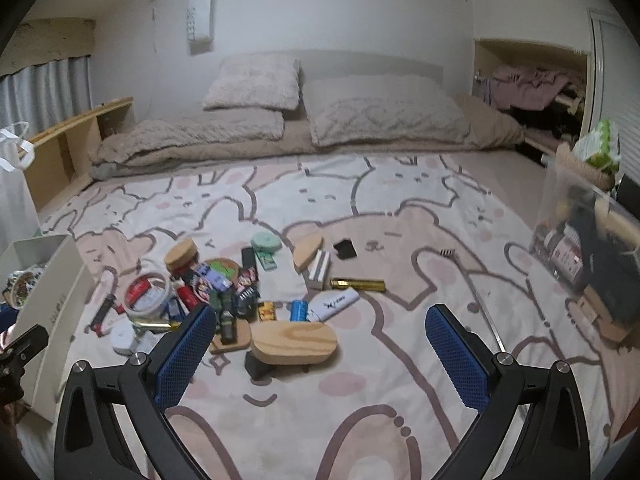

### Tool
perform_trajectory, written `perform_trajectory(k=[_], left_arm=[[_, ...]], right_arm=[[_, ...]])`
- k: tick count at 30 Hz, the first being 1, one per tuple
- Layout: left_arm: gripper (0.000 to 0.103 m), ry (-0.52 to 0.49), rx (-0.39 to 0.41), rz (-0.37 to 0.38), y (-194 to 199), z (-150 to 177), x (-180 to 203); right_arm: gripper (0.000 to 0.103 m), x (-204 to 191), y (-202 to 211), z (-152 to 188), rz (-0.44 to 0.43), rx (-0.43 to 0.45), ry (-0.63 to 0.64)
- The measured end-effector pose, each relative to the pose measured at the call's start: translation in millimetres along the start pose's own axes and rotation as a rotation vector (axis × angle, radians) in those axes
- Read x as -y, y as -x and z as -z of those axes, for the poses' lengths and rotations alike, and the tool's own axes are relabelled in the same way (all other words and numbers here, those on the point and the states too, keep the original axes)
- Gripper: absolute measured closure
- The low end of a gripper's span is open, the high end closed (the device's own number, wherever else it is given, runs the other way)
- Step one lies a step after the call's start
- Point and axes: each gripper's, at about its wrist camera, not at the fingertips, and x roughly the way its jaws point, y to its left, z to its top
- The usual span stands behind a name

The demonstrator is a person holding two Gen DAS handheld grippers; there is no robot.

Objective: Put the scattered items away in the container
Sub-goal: 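Grasp the white medicine packet with the left tool while the right tool grasps the wooden oval block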

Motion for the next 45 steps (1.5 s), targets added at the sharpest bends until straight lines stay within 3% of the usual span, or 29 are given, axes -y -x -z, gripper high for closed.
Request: perform_trajectory(k=[5,10,22,29,33,40,43,45], left_arm=[[0.000,-0.002,-0.057,0.017,-21.6,11.6,5.4],[0.000,-0.004,-0.114,0.035,-41.6,24.4,12.8],[0.000,0.037,-0.206,0.064,-76.8,48.0,16.3],[0.000,0.046,-0.239,0.062,-90.8,58.1,16.5],[0.000,0.067,-0.255,0.072,-99.8,59.6,15.8],[0.000,0.074,-0.277,0.101,-117.9,58.6,24.9],[0.000,0.051,-0.267,0.106,-123.8,53.6,33.8],[0.000,0.040,-0.266,0.113,-128.4,48.7,40.1]], right_arm=[[0.000,6.3,-29.6,13.8,-0.031,-0.053,-0.042],[0.000,2.5,-55.0,31.1,-0.165,-0.062,-0.031],[0.000,-13.7,-98.5,51.9,-0.131,-0.144,0.077],[0.000,-5.9,-129.8,53.0,-0.127,-0.191,0.008],[0.000,2.9,-140.2,56.4,-0.172,-0.208,-0.065],[0.000,2.7,-144.5,59.1,-0.134,-0.190,-0.124],[0.010,1.6,-143.3,59.9,-0.139,-0.165,-0.130],[0.010,3.5,-143.3,61.5,-0.136,-0.145,-0.155]])
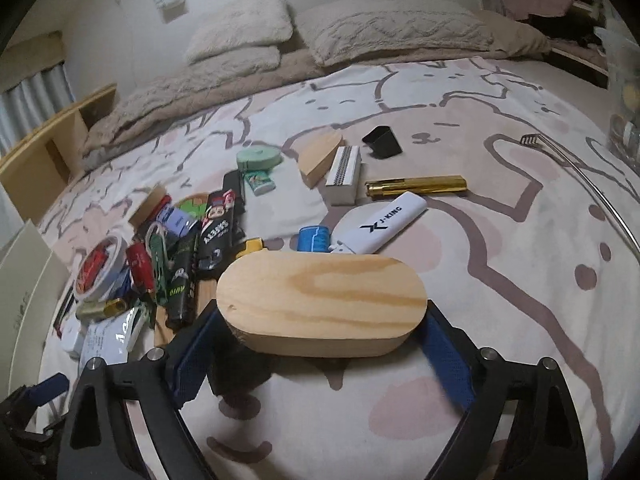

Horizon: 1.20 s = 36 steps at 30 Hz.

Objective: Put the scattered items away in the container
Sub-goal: 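Grasp the white medicine packet with the left tool while the right tool grasps the wooden oval block, then carry the packet with the left tool while the right tool carries the wooden block to the box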

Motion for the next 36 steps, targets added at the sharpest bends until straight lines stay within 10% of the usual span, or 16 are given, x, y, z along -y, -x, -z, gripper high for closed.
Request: perform_trajectory(k=[19,36], left_arm=[[0.001,-0.026,-0.046,-0.049,-44.5,-41.9,20.7],[0.026,-0.103,0.005,-0.056,-21.1,-23.8,21.3]], right_arm=[[0.010,1.2,-0.8,2.0,-0.005,0.017,-0.019],[0.010,3.9,7.0,6.9,-0.012,0.024,-0.051]])
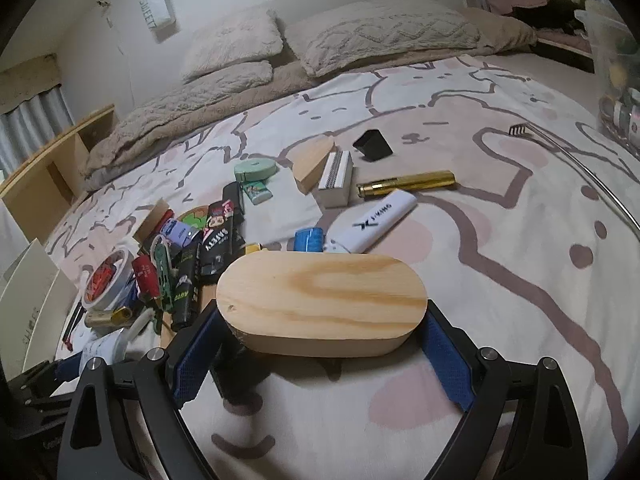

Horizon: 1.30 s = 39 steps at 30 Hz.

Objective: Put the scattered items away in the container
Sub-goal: 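Carry the packet with the left tool while the right tool carries the wooden block to the box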

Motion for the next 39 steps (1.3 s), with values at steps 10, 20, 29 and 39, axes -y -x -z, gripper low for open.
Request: perform_trajectory(k=[10,20,29,39], left_arm=[[0.026,-0.003,0.060,-0.020,42.4,9.5,-9.3],[0.026,0.001,0.142,0.000,97.2,5.3,-22.9],[0.026,0.000,0.211,0.000,145.9,6.0,-41.0],[0.026,0.016,0.328,-0.004,203.7,9.3,-64.3]], right_arm=[[0.010,0.4,24.9,4.6,-0.003,-0.022,-0.002],[0.010,-13.8,61.7,9.8,0.018,-0.011,0.088],[0.010,-31.8,120.6,4.3,0.027,0.065,0.142],[0.010,-62.9,182.5,-2.6,0.003,0.157,0.207]])
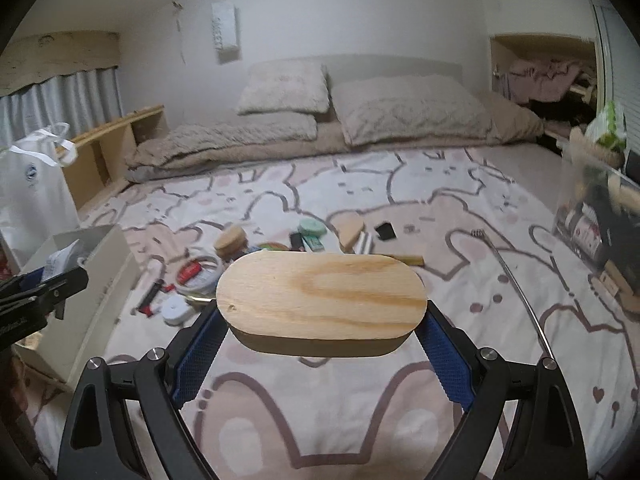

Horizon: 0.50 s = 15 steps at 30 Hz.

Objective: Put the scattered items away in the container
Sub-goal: 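Carry the packet with the left tool while the right tool carries the wooden block to the box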

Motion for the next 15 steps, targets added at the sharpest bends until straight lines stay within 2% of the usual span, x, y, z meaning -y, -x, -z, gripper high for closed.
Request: perform_trajectory(k=[10,15], left_arm=[[0.026,0.070,0.137,-0.036,49.2,-14.7,-38.4],[0.026,0.108,0.187,-0.095,68.3,-20.9,-68.2]], right_arm=[[0.010,-35.4,39.0,-40.3,-0.109,0.103,0.050],[0.010,-57.7,50.9,-57.4,-0.134,0.165,0.104]])
